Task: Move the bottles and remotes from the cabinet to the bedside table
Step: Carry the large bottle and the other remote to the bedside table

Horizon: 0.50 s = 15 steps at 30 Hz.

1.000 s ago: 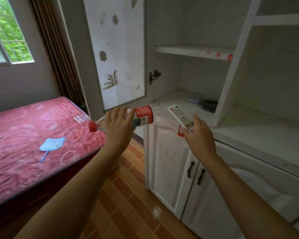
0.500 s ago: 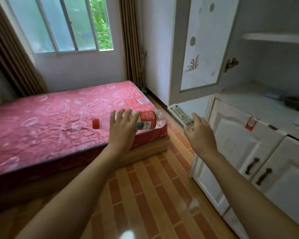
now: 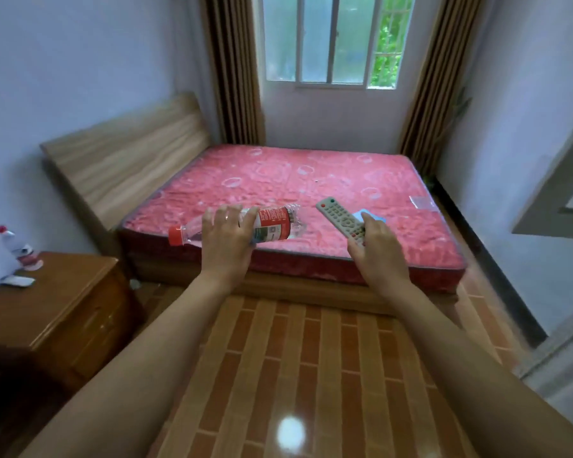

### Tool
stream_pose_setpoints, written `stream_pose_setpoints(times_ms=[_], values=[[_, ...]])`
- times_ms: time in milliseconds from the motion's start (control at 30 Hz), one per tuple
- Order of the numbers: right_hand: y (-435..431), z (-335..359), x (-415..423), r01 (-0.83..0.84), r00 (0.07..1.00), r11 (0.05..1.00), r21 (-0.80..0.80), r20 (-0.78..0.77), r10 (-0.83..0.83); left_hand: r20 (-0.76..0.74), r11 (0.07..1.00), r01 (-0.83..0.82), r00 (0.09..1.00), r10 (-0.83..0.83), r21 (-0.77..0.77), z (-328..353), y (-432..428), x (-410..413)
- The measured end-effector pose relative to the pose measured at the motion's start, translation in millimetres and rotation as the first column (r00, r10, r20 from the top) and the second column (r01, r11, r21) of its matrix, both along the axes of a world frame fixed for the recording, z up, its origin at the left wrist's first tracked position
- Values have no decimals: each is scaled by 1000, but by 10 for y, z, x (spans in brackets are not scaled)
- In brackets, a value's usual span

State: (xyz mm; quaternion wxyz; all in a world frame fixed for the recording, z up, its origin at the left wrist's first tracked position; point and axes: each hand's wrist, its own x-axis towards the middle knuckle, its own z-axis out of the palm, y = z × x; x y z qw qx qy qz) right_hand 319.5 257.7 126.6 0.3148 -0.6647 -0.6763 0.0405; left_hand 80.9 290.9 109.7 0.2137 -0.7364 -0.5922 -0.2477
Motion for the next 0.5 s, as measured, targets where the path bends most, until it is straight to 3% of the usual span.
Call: stream_pose_setpoints(times_ms=[267, 500], values=[[396, 0, -933, -321, 947, 947, 1, 15, 321, -23, 944, -329, 944, 328, -21, -28, -310, -913], [600, -111, -1500, -492, 870, 870, -27, 23, 493, -3, 857, -515, 857, 515, -28, -83, -588, -1355]])
